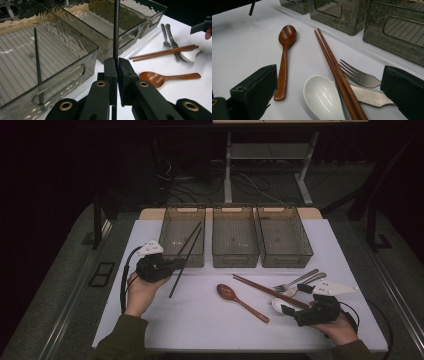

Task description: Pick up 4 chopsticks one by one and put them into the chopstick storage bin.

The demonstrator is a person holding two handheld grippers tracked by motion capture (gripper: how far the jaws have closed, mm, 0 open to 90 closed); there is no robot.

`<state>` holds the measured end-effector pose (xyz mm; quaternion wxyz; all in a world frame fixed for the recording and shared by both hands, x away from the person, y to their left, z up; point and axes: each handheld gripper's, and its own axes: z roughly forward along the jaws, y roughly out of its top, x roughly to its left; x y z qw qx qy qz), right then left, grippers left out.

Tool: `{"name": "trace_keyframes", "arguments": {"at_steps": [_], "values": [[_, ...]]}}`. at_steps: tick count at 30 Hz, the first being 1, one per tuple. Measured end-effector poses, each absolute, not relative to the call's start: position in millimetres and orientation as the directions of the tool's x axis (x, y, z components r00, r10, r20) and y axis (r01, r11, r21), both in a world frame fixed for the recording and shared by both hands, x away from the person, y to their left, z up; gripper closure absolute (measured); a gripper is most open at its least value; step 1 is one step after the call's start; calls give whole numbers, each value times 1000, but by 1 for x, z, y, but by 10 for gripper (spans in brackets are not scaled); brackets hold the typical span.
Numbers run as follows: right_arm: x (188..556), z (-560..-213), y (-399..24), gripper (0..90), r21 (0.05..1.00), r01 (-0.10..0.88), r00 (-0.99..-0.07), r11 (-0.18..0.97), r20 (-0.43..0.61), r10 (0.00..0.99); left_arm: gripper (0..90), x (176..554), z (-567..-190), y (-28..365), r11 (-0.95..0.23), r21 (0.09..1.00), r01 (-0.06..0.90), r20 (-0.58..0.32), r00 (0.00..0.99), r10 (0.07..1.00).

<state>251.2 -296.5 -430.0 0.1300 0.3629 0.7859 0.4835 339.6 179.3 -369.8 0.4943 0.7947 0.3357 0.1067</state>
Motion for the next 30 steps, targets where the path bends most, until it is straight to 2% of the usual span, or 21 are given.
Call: {"name": "trace_keyframes", "arguments": {"at_steps": [16, 30], "values": [[251, -430, -298, 14, 856, 447, -701, 261, 154, 696, 858, 380, -331, 177, -240, 877, 417, -170, 735, 656], [251, -430, -298, 14, 858, 447, -699, 253, 159, 697, 858, 425, -298, 182, -220, 906, 361, -103, 694, 713]]}}
